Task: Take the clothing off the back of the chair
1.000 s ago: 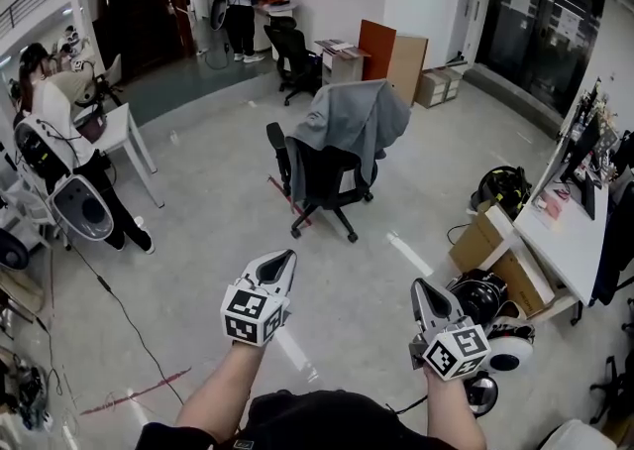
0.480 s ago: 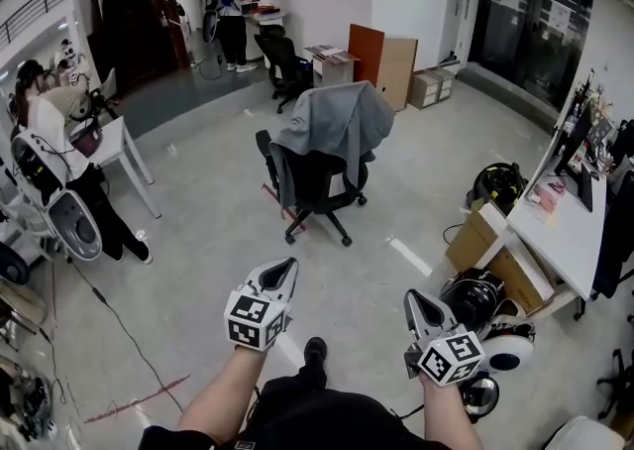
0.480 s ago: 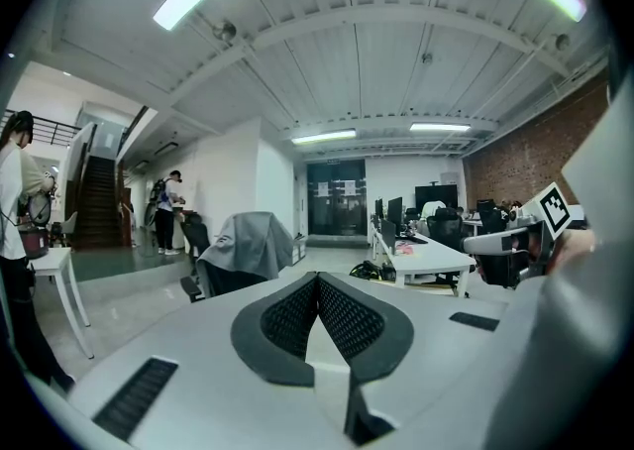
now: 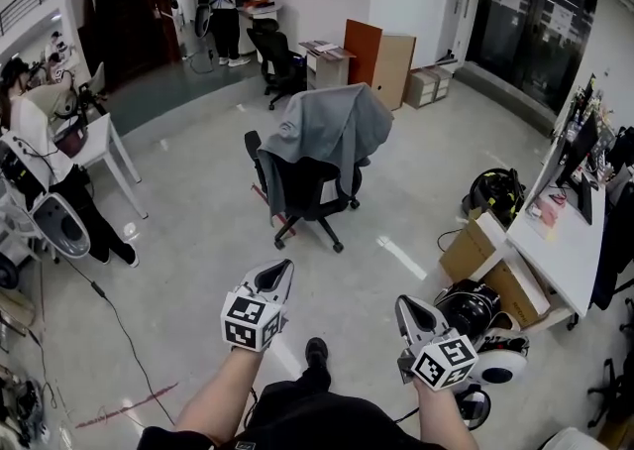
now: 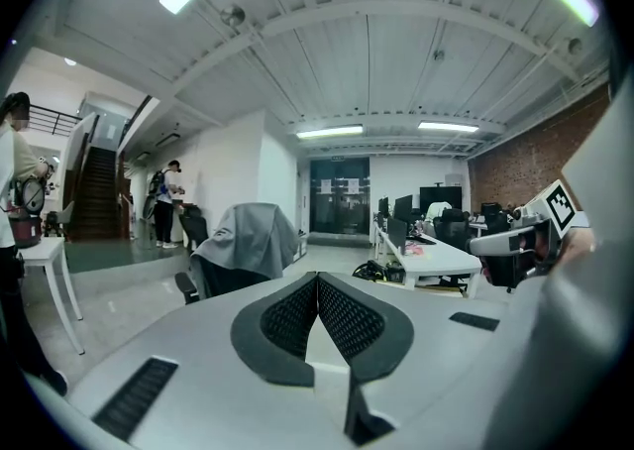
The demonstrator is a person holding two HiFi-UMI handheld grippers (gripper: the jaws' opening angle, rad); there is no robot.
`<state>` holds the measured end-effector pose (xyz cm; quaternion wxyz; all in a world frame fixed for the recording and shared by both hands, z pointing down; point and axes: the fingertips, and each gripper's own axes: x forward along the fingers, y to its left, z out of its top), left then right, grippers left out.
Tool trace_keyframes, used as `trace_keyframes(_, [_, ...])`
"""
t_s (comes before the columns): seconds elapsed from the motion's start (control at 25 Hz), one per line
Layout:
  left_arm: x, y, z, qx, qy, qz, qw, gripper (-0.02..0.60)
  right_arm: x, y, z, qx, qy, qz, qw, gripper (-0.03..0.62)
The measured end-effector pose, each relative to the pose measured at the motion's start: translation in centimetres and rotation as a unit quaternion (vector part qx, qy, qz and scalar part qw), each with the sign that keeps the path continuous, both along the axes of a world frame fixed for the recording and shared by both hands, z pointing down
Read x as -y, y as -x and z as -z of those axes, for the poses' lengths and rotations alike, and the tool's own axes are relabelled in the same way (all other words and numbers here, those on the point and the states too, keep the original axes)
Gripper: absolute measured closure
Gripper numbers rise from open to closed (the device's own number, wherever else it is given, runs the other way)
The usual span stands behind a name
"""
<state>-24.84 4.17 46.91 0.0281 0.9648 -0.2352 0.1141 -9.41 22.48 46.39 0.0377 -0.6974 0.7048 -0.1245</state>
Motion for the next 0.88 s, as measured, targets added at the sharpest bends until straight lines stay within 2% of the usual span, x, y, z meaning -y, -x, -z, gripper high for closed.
trace_keyframes(0.24, [7.1,-4.7,-1.3,-0.005,0.010,-0.002,0.9999,0.578,6.4,-4.6,-1.0,0.000,0.023,-0.009,1.000,0.579])
trace_keyframes(0.44, [13.7,-8.6,-1.2,-0.012,0.010,-0.005,0.9999,0.578,13.6,-7.7,-0.7,-0.013,0.044,0.003,0.999,0.579])
trace_keyframes(0.64, [20.6,-10.1,-2.3,-0.011,0.010,0.011,0.9998,0.578,21.4,-9.3,-0.7,-0.028,0.066,0.028,0.997,0.577])
trace_keyframes(0.88, [26.7,-10.9,-1.7,-0.017,0.017,0.019,0.9995,0.578,29.5,-9.9,0.9,-0.038,0.061,0.053,0.996,0.577])
